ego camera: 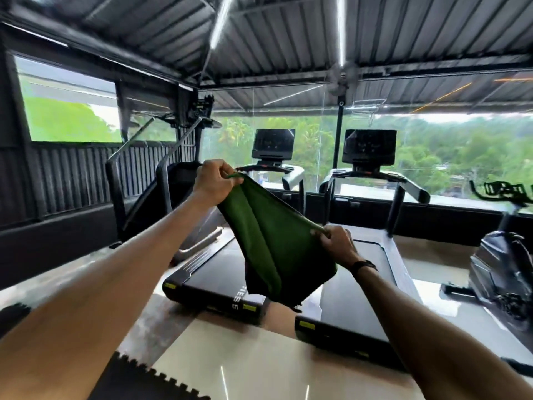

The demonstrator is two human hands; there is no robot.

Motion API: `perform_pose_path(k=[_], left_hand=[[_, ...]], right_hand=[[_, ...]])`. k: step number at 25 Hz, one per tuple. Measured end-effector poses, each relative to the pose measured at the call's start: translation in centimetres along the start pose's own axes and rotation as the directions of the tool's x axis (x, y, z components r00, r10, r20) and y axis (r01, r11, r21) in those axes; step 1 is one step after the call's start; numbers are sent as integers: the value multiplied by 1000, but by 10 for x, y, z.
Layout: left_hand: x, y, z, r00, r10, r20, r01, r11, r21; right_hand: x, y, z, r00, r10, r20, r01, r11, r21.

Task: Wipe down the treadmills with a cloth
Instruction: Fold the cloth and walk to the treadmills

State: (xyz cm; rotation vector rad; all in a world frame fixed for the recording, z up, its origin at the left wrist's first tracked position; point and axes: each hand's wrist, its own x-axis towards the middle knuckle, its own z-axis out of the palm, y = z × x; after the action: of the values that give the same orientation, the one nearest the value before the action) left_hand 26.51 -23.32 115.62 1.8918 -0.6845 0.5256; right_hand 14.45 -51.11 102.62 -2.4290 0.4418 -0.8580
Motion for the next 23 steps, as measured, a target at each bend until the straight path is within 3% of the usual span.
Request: perform_pose_path(k=[5, 7, 9, 11, 12, 13, 14, 16, 17, 20, 23], left_hand=[[-7, -23, -21, 976, -194, -101, 202, 977, 70], [-15, -35, -23, 949, -308, -70, 314, 941, 126], [-21, -40, -29, 887, -429, 171, 392, 895, 213], [-29, -33, -35, 714, -522, 467, 467, 852, 238], [-34, -29, -34, 663, -536, 523, 505, 836, 216], [-38, -24, -30, 668, -543, 509, 539, 825, 172], [-43, -20, -24, 724, -545, 422, 539, 829, 146], [-51, -17, -11, 828, -510, 234, 482, 860, 168], [-54, -16, -4, 845, -489, 216, 459, 871, 178], [-57, -12, 17, 818, -484, 310, 476, 873, 107], [-65, 5, 40, 784, -464, 412, 550, 827, -117]], right_hand=[[6, -12, -26, 999, 32, -15, -32, 999, 20], [9, -23, -31, 996, 85, 28, -87, 994, 62], [9, -42, -40, 967, 118, 224, -157, 974, 165], [6, -64, -50, 843, 112, 526, -290, 918, 269], [5, -74, -52, 796, 97, 597, -339, 889, 307], [6, -81, -50, 811, 106, 576, -350, 876, 332], [7, -85, -45, 872, 144, 469, -311, 901, 302], [11, -85, -33, 967, 176, 186, -199, 974, 111], [11, -84, -26, 977, 163, 140, -174, 983, 64], [6, -93, -13, 978, 66, 200, -93, 987, 129], [-3, -109, 2, 968, -28, 249, -35, 968, 247]])
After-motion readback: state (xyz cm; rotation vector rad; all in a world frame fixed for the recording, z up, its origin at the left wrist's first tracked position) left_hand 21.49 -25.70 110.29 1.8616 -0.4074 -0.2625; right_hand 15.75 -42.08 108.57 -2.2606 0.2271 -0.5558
